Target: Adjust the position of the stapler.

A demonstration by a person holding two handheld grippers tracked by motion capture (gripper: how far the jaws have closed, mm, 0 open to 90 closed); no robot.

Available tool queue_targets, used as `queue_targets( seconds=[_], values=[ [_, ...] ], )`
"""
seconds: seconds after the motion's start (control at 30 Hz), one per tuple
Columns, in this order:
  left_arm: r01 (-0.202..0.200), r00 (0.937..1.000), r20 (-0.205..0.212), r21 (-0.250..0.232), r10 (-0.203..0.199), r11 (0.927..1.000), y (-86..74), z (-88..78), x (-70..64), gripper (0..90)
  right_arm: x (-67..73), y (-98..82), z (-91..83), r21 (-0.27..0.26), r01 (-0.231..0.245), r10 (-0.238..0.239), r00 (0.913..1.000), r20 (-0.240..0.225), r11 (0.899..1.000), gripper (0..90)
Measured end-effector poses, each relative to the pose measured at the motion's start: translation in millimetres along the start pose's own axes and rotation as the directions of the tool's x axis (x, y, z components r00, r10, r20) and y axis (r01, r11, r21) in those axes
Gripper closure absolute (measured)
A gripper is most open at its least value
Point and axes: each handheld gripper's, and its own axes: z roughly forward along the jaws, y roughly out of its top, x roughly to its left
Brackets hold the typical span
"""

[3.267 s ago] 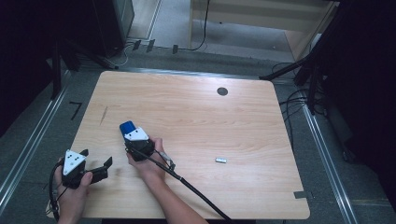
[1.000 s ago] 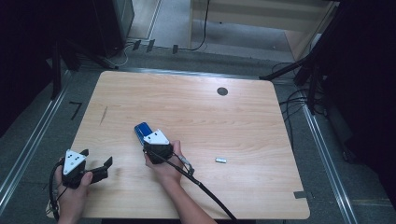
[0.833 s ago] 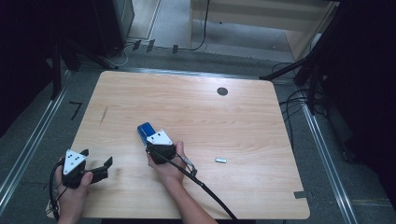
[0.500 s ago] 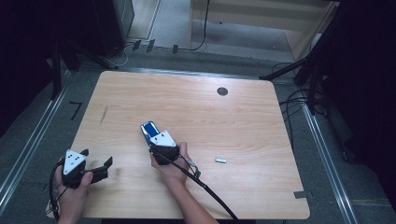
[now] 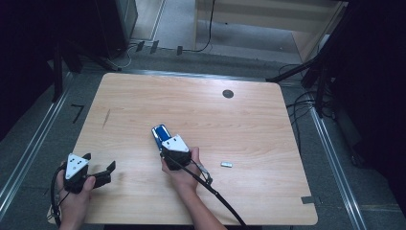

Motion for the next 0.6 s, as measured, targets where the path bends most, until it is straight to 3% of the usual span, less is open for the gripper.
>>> queue_targets(
  seconds=[0.6],
  values=[
    [-0.011, 0.9999, -0.004, 0.003, 0.011, 0.9999, 0.2, 0.5, -1.1, 8.1, -27.2, -13.4, -21.1, 0.0, -0.003, 0.003, 0.9988, 0.049, 1.0, 67.2]
  ],
)
